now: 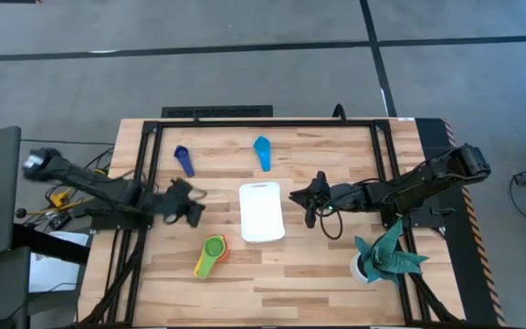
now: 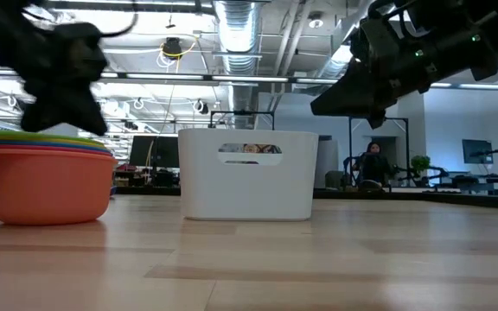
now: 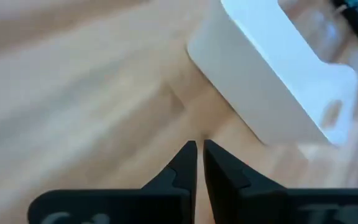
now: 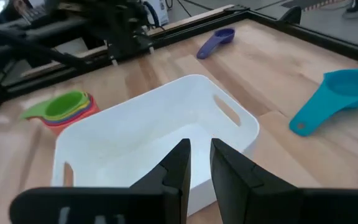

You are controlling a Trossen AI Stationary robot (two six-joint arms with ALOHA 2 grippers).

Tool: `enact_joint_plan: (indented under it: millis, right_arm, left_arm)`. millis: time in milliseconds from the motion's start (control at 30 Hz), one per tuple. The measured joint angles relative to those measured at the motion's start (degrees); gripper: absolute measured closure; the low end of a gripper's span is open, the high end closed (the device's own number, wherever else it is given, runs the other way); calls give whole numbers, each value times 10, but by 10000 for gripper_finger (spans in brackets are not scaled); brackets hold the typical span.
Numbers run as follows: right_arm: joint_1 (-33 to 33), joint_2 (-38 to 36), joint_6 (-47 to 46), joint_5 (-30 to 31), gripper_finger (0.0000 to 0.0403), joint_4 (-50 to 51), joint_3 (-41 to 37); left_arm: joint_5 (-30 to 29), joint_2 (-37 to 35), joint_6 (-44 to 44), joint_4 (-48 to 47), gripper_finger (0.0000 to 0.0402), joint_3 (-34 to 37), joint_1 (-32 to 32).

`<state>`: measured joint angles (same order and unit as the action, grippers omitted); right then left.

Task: Nest measuring cups in basket
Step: Stack the light blue nest measuring cup into the green nest measuring cup

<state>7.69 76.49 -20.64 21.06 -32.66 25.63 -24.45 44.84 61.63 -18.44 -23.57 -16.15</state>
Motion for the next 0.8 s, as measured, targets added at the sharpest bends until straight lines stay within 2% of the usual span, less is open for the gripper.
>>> enact_joint_plan:
  millis: [233, 400, 533, 700, 800]
  right_arm:
    - [1, 0, -63, -2, 317, -3, 8]
    - [23, 0, -102, -1, 317, -3, 22]
    - [59, 0, -110, 13, 317, -3, 31]
    - [103, 0, -113, 97, 317, -3, 33]
    - [116, 0, -128, 119, 320, -3, 33]
  left_arm:
    - [129, 27, -272, 151, 357, 0, 269]
    - [210, 95, -346, 287, 316, 0, 422]
    - [260, 167, -349, 392, 294, 0, 472]
    - [266, 264, -355, 558, 291, -9, 474]
    - [272, 326, -385, 579, 295, -52, 474]
